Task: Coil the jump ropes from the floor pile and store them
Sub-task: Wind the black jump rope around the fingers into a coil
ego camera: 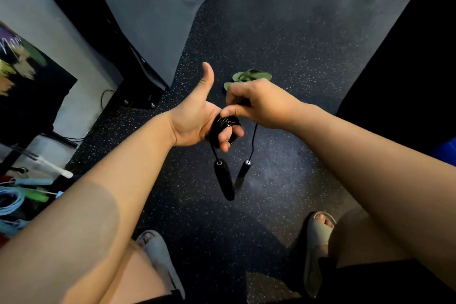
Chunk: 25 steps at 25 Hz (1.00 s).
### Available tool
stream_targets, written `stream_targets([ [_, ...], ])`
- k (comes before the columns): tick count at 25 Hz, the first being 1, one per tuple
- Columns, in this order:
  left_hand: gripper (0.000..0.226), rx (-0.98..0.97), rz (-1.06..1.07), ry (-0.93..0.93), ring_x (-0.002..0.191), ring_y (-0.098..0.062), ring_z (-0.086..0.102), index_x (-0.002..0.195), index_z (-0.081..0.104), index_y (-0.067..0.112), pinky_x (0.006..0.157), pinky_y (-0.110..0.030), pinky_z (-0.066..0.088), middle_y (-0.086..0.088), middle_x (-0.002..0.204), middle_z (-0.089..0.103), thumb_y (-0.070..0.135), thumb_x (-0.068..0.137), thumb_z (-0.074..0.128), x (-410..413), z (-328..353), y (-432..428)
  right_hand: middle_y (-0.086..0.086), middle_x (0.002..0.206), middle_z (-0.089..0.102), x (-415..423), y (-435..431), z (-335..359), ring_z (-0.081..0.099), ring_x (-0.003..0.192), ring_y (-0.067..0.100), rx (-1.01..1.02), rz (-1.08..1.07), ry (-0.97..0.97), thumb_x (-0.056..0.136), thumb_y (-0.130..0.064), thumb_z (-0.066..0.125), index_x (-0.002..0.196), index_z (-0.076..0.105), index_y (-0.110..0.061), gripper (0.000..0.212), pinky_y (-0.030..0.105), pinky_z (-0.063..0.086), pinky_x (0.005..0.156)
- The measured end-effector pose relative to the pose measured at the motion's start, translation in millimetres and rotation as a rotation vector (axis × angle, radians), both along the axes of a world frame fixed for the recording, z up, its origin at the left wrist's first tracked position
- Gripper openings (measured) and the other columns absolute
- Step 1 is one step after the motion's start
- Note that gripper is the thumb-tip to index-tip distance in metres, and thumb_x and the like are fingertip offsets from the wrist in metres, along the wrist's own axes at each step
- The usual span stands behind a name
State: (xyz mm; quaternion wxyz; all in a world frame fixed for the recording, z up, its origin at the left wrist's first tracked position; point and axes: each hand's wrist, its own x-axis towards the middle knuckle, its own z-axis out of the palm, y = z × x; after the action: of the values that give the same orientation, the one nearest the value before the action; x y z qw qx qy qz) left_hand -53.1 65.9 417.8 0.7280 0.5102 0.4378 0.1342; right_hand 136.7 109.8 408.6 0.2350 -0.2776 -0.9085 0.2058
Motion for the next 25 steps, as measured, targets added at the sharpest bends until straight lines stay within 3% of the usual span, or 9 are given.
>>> stream_targets([
  [3, 0.13, -0.035, 0.027, -0.116, 0.061, -0.031, 0.058, 0.087, 0.058, -0.007, 0.087, -0.042, 0.047, -0.011, 0.06, 0.058, 0.096, 0.06, -0.017, -0.5, 5.3, -0.5, -0.008, 0.064, 0.048, 6.2, 2.9, -7.8, 0.045, 0.059, 0.007, -0.15, -0.058, 0.063, 0.097, -0.036, 0.059, 0.072, 0.053, -0.02, 0.03, 0.023, 0.038, 0.056],
  [5, 0.133, -0.038, 0.063, -0.209, 0.062, -0.03, 0.057, 0.08, 0.062, -0.009, 0.089, -0.042, 0.044, -0.015, 0.065, 0.055, 0.097, 0.059, -0.016, -2.1, 7.3, -2.1, -0.012, 0.062, 0.045, 8.1, 3.4, -15.7, 0.043, 0.057, 0.001, -0.282, -0.111, 0.063, 0.101, -0.034, 0.052, 0.067, 0.048, -0.026, 0.035, 0.016, 0.036, 0.057],
  [7, 0.134, -0.013, 0.111, -0.288, 0.07, -0.03, 0.059, 0.082, 0.069, -0.005, 0.097, -0.044, 0.041, -0.016, 0.072, 0.055, 0.099, 0.057, -0.011, -4.8, 6.1, -1.9, -0.008, 0.062, 0.048, 5.9, 2.8, -27.7, 0.044, 0.056, 0.002, -0.445, -0.166, 0.073, 0.103, -0.04, 0.043, 0.067, 0.053, -0.02, 0.042, 0.024, 0.041, 0.061],
  [11, 0.135, -0.028, 0.324, -0.559, 0.088, -0.029, 0.064, 0.11, 0.063, -0.008, 0.104, -0.036, 0.039, -0.012, 0.089, 0.066, 0.104, 0.056, 0.009, -7.5, 3.9, -0.7, 0.009, 0.069, 0.062, -4.2, -2.5, -55.2, 0.058, 0.067, 0.02, -0.78, -0.198, 0.151, 0.102, -0.044, 0.043, 0.075, 0.057, -0.014, 0.043, 0.037, 0.048, 0.071],
  [16, 0.122, 0.126, 0.682, -0.745, 0.114, -0.037, 0.061, 0.102, 0.078, 0.005, 0.112, -0.041, 0.041, -0.017, 0.11, 0.067, 0.098, 0.07, 0.006, -4.3, 6.5, 3.1, 0.003, 0.081, 0.074, -10.3, -5.8, -64.4, 0.066, 0.074, 0.01, -0.77, -0.138, -0.181, 0.102, -0.026, 0.05, 0.097, 0.065, -0.006, 0.026, 0.029, 0.05, 0.076],
  [18, 0.121, 0.191, 0.769, -0.665, 0.116, -0.034, 0.064, 0.107, 0.077, 0.005, 0.116, -0.045, 0.038, -0.019, 0.111, 0.069, 0.094, 0.075, 0.002, -3.6, 1.6, 8.0, -0.001, 0.078, 0.074, -15.0, -10.4, -51.8, 0.067, 0.072, 0.011, -0.636, -0.103, -0.306, 0.102, -0.025, 0.047, 0.097, 0.066, -0.009, 0.025, 0.028, 0.05, 0.073],
  [21, 0.117, 0.313, 0.806, -0.245, 0.115, -0.029, 0.068, 0.139, 0.052, 0.002, 0.12, -0.047, 0.028, -0.018, 0.113, 0.073, 0.084, 0.081, -0.007, -0.1, -11.4, 16.4, 0.002, 0.079, 0.068, -22.6, -18.1, -29.9, 0.062, 0.077, 0.023, -0.272, -0.087, -0.419, 0.101, -0.025, 0.046, 0.094, 0.065, -0.009, 0.026, 0.034, 0.045, 0.07],
  [23, 0.116, 0.311, 0.698, 0.019, 0.116, -0.026, 0.067, 0.13, 0.059, 0.004, 0.121, -0.047, 0.025, -0.016, 0.113, 0.074, 0.085, 0.08, -0.007, -3.2, -21.4, 22.1, 0.006, 0.085, 0.068, -24.5, -22.0, -20.2, 0.061, 0.076, 0.025, -0.07, -0.076, -0.353, 0.099, -0.023, 0.05, 0.095, 0.064, -0.008, 0.021, 0.033, 0.037, 0.066],
  [25, 0.126, 0.249, 0.483, 0.164, 0.117, -0.027, 0.066, 0.111, 0.073, 0.005, 0.121, -0.047, 0.026, -0.017, 0.111, 0.075, 0.097, 0.068, -0.002, -8.2, -25.1, 22.8, -0.002, 0.085, 0.07, -24.0, -23.4, -12.0, 0.059, 0.069, 0.015, -0.029, -0.062, -0.203, 0.094, -0.02, 0.057, 0.101, 0.066, -0.012, 0.014, 0.028, 0.038, 0.064],
])
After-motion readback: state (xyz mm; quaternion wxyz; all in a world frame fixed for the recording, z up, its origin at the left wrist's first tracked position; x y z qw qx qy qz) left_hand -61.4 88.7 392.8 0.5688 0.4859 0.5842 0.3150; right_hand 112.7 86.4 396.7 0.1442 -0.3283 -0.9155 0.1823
